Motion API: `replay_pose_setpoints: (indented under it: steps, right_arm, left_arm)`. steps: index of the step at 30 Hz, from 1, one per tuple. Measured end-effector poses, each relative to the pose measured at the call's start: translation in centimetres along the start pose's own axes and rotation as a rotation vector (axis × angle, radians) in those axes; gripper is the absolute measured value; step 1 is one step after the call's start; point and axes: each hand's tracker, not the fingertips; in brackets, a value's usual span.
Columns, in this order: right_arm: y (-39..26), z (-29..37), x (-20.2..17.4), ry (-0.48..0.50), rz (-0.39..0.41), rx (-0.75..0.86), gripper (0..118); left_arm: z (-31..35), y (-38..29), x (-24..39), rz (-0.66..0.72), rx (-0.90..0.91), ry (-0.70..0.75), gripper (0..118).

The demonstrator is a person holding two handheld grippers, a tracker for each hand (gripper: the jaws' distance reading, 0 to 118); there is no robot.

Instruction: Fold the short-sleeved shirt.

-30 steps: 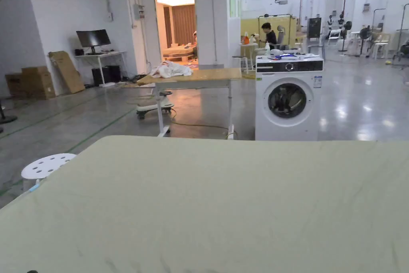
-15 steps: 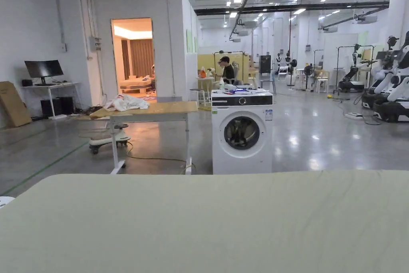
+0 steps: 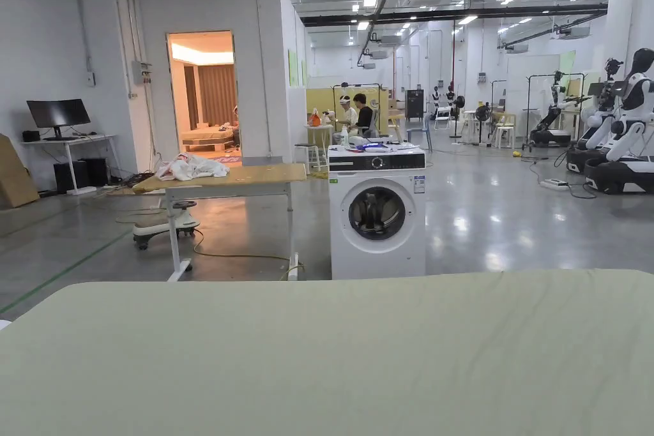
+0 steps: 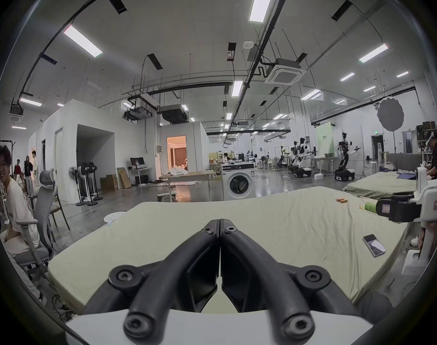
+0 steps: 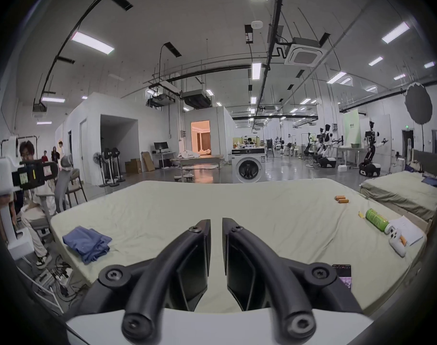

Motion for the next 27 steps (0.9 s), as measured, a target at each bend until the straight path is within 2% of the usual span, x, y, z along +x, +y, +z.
replay_pose_setpoints:
  steps: [1, 2, 4, 5, 8, 10, 13, 14, 15, 22, 27]
  right_arm:
    - [0.1, 0.0, 0.0, 0.001, 0.0, 0.004, 17]
    - [0.2, 0.0, 0.0, 0.0, 0.002, 0.005, 28]
    - [0.4, 0.0, -0.3, -0.005, 0.019, 0.017, 54]
    - [0.6, 0.0, -0.4, -0.011, 0.024, 0.022, 72]
    - [0.8, 0.0, -0.6, -0.018, 0.018, 0.036, 105]
    - [0.9, 0.1, -0.7, -0.014, 0.006, 0.048, 117]
    - [1.3, 0.3, -0.9, -0.004, -0.018, 0.08, 118]
    - [1.4, 0.3, -0.9, -0.005, -0.02, 0.081, 118]
    - [1.5, 0.2, -0.9, -0.003, -0.021, 0.082, 118]
    - [1.7, -0.1, -1.6, -0.031, 0.023, 0.063, 118]
    - [1.6, -0.4, -1.5, -0.015, 0.002, 0.04, 118]
  left_arm:
    - [0.2, 0.0, -0.1, 0.007, 0.012, -0.012, 8]
    - [0.2, 0.3, 0.0, 0.016, 0.016, -0.011, 20]
    - [0.2, 0.4, 0.0, 0.033, 0.015, -0.008, 49]
    - [0.2, 0.4, 0.0, 0.034, 0.019, -0.009, 69]
    - [0.2, 0.6, 0.2, 0.039, 0.034, -0.007, 90]
    - [0.2, 1.0, 0.3, 0.043, 0.034, -0.008, 100]
    - [0.1, 1.0, 0.6, 0.028, 0.028, 0.009, 107]
    - [0.1, 0.9, 0.5, 0.027, 0.031, 0.019, 116]
    - [0.2, 0.8, 0.5, 0.03, 0.034, 0.025, 118]
    - [0.5, 1.1, 0.0, 0.051, 0.031, 0.034, 118]
    - [0.6, 1.3, 0.1, 0.045, 0.026, 0.028, 118]
